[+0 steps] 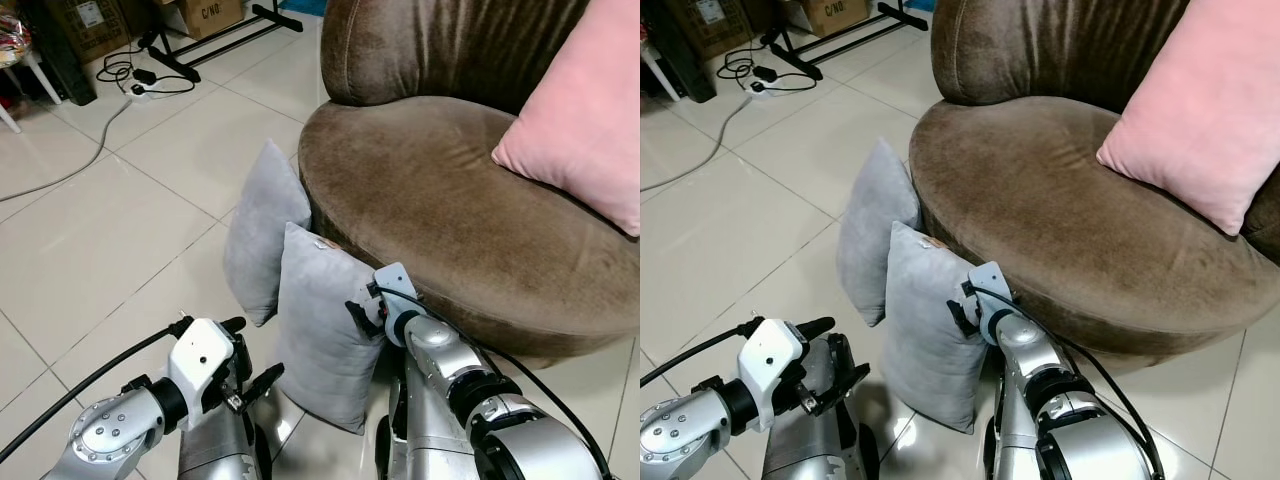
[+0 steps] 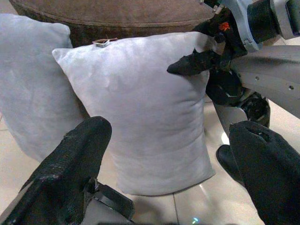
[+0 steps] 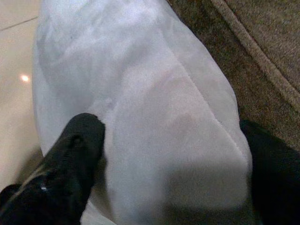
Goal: Move the pillow to the sofa from floor
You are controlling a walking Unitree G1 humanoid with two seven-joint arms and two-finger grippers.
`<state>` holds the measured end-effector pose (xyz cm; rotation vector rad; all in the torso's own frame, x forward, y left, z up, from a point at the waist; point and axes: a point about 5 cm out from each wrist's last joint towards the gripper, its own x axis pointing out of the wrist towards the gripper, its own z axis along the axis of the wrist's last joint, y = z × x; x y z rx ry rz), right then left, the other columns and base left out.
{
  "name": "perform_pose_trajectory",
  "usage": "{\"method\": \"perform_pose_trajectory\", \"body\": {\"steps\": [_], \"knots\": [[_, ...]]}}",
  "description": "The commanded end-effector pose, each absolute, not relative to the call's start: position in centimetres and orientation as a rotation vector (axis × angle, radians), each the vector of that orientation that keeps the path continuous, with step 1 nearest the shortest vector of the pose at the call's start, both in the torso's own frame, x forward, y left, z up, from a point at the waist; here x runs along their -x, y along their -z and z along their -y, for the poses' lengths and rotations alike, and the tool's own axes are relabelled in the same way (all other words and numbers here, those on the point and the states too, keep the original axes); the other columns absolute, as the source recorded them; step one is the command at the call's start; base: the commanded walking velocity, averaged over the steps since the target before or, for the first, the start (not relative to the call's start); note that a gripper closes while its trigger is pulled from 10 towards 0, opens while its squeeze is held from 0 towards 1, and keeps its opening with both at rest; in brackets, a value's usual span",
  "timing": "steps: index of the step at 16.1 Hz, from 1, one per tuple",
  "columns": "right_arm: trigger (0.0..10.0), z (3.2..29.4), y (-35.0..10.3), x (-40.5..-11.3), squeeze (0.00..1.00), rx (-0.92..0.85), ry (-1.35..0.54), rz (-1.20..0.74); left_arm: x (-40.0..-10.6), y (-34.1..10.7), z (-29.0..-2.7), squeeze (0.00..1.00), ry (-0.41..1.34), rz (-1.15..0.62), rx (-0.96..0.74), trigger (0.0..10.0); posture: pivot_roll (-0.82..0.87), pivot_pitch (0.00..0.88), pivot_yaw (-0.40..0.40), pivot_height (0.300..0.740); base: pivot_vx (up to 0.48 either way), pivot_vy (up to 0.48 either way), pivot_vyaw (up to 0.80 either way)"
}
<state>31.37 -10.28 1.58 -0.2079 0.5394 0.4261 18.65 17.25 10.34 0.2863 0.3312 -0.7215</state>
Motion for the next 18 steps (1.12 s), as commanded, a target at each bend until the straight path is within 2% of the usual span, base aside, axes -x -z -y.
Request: {"method": "perform_pose_trajectory", "body": {"steps": [1,7,18], "knots": [[0.0,9.75,-0.99,-30.81,0.00,0.223,-0.463,-0.565,-18.45,-10.36,-17.32,0.00,0.737,-0.344,-0.288,10.0,0.01,0.157,0.030,0.466,0.000,0.000,0.00],[0.0,9.66,-0.56,-30.52,0.00,0.325,-0.489,-0.590,-18.20,-10.35,-17.47,0.00,0.764,-0.365,-0.287,10.0,0.01,0.131,0.033,0.466,0.000,0.000,0.00],[0.0,9.65,-0.37,-30.43,0.00,0.349,-0.489,-0.603,-19.05,-10.19,-17.73,0.00,0.782,-0.380,-0.296,10.0,0.01,0.079,0.045,0.466,0.000,0.000,0.00]]}}
